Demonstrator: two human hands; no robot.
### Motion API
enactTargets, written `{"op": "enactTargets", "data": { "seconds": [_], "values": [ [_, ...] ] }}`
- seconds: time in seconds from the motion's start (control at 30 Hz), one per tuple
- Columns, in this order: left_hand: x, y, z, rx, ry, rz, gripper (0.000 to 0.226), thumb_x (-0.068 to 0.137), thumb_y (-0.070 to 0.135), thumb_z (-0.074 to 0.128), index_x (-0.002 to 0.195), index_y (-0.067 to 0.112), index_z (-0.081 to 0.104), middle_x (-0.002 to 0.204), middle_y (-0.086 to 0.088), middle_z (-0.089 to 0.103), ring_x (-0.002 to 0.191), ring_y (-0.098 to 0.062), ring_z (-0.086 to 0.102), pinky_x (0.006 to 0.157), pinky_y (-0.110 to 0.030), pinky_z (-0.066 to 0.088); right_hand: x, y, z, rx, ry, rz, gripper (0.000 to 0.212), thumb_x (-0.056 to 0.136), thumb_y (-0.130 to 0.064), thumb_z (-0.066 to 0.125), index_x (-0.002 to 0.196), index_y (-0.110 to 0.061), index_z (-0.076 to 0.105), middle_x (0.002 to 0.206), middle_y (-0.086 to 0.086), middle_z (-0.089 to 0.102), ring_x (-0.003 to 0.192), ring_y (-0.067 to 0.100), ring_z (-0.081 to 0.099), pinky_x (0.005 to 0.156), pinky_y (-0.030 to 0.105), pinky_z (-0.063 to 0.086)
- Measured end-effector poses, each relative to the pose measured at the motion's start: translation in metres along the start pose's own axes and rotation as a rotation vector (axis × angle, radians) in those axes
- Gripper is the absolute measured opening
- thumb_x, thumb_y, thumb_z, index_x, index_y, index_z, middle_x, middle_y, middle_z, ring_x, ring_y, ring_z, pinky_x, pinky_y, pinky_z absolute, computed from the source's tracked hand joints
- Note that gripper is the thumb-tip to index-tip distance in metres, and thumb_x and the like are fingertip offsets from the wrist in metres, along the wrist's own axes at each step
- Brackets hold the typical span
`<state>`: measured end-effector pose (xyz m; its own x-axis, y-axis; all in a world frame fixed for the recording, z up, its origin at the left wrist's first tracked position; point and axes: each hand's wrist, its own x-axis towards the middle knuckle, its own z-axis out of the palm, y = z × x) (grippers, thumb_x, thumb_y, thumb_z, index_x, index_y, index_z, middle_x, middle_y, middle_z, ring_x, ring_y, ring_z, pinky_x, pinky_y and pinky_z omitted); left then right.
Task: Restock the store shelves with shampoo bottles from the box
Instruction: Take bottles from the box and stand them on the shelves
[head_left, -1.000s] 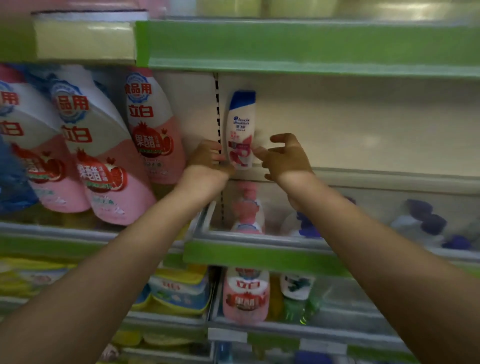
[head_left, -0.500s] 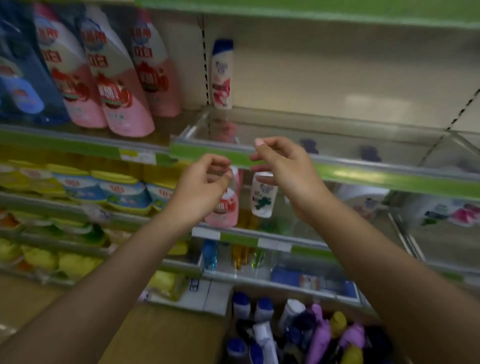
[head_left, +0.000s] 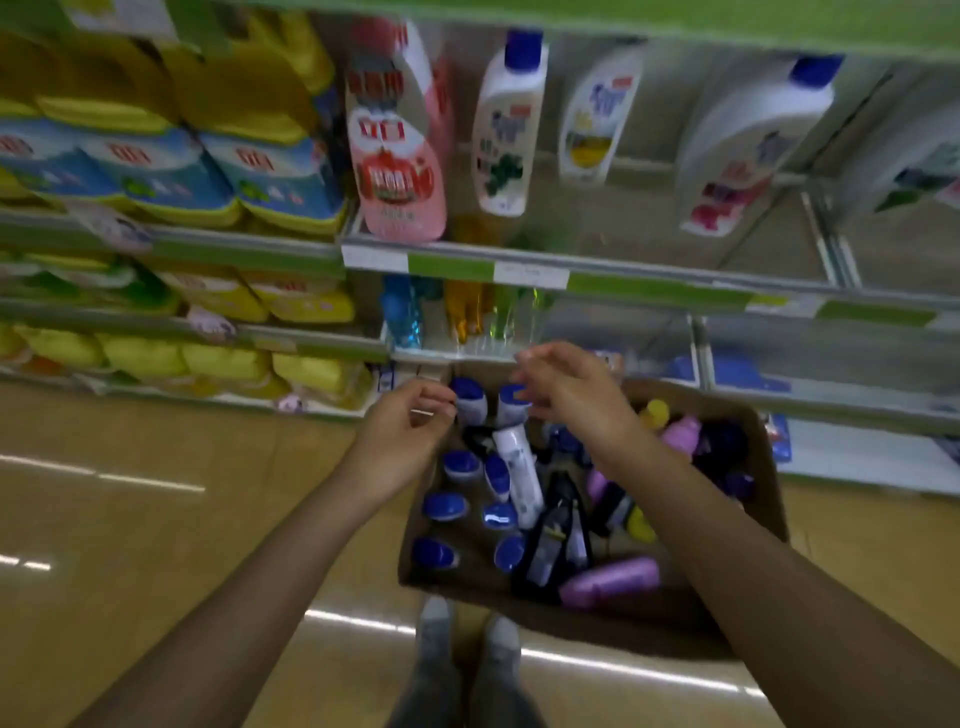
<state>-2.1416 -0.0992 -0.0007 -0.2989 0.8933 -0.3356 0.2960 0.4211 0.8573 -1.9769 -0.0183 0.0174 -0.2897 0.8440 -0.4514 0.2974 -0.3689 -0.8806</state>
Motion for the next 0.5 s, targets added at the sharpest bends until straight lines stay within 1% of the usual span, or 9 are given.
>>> {"op": "enactTargets", "data": {
  "seconds": [0.07,0.1,0.13,0.2,0.27,0.33,0.4,0.47,0.5],
  "values": [
    [-0.002,-0.023,0.014,0.012,-0.029,-0.061,0.017,0.089,0.005,0.059,0.088,0.022,0.061,0.083,0.004,0.063,0.083,-0.011,0.060,0.072,-0.014,0.044,0.005,0.032,0.006,-0.001,0.019,0.074,0.012,0.098,-0.020,0.054,0.089,-0.014,0.060,0.087,0.008,0.065,0.071,0.012,0.060,0.074,0.033,0.050],
    [-0.003,-0.033,0.020,0.012,-0.037,-0.096,0.016,0.089,0.006,0.059,0.089,0.022,0.061,0.083,0.006,0.062,0.082,-0.008,0.059,0.069,-0.012,0.043,0.007,0.047,0.008,0.004,0.029,0.106,0.012,0.098,-0.019,0.054,0.089,-0.014,0.060,0.086,0.007,0.064,0.071,0.012,0.059,0.072,0.031,0.050],
    [-0.004,-0.043,0.026,0.012,-0.041,-0.133,0.016,0.089,0.007,0.058,0.090,0.022,0.061,0.083,0.007,0.062,0.081,-0.008,0.059,0.068,-0.012,0.042,0.009,0.061,0.011,0.004,0.034,0.140,0.012,0.098,-0.019,0.053,0.090,-0.013,0.060,0.085,0.007,0.063,0.072,0.012,0.058,0.070,0.029,0.048],
    [-0.005,-0.062,0.036,0.002,-0.061,-0.208,0.017,0.090,0.008,0.056,0.093,0.023,0.062,0.090,0.005,0.065,0.087,-0.009,0.062,0.074,-0.018,0.046,0.011,0.087,0.016,-0.013,0.037,0.207,0.011,0.098,-0.018,0.054,0.095,-0.010,0.061,0.087,0.007,0.062,0.077,0.016,0.058,0.071,0.028,0.048],
    [-0.008,-0.079,0.044,-0.016,-0.082,-0.267,0.018,0.090,0.006,0.055,0.095,0.022,0.063,0.096,0.002,0.067,0.093,-0.011,0.063,0.085,-0.026,0.050,0.012,0.108,0.018,-0.016,0.045,0.269,0.014,0.097,-0.019,0.054,0.099,-0.008,0.063,0.087,0.009,0.062,0.081,0.020,0.058,0.075,0.033,0.049],
    [-0.011,-0.094,0.052,-0.016,-0.094,-0.317,0.017,0.090,0.007,0.056,0.097,0.020,0.064,0.096,0.001,0.068,0.093,-0.011,0.063,0.089,-0.030,0.050,0.012,0.126,0.019,-0.021,0.066,0.333,0.012,0.097,-0.019,0.054,0.092,-0.011,0.062,0.083,0.009,0.060,0.081,0.023,0.056,0.075,0.036,0.049],
    [-0.014,-0.107,0.058,-0.010,-0.097,-0.355,0.015,0.090,0.009,0.057,0.096,0.021,0.064,0.096,-0.003,0.068,0.094,-0.016,0.064,0.089,-0.034,0.050,0.012,0.143,0.019,-0.047,0.092,0.389,0.017,0.096,-0.019,0.054,0.081,-0.015,0.062,0.081,0.010,0.059,0.081,0.025,0.056,0.074,0.038,0.051],
    [-0.017,-0.117,0.063,-0.013,-0.092,-0.392,0.016,0.090,0.005,0.056,0.096,0.018,0.064,0.099,-0.006,0.068,0.097,-0.020,0.064,0.090,-0.035,0.050,0.012,0.164,0.021,-0.080,0.139,0.434,0.013,0.092,-0.024,0.061,0.080,-0.021,0.064,0.087,0.009,0.064,0.088,0.028,0.062,0.086,0.047,0.054],
    [-0.019,-0.122,0.065,-0.024,-0.080,-0.402,0.018,0.090,0.002,0.054,0.096,0.016,0.064,0.099,-0.006,0.068,0.097,-0.021,0.064,0.091,-0.034,0.050,0.011,0.175,0.022,-0.083,0.164,0.454,0.008,0.088,-0.028,0.066,0.084,-0.022,0.063,0.093,0.008,0.066,0.094,0.028,0.064,0.089,0.048,0.053]
  ]
}}
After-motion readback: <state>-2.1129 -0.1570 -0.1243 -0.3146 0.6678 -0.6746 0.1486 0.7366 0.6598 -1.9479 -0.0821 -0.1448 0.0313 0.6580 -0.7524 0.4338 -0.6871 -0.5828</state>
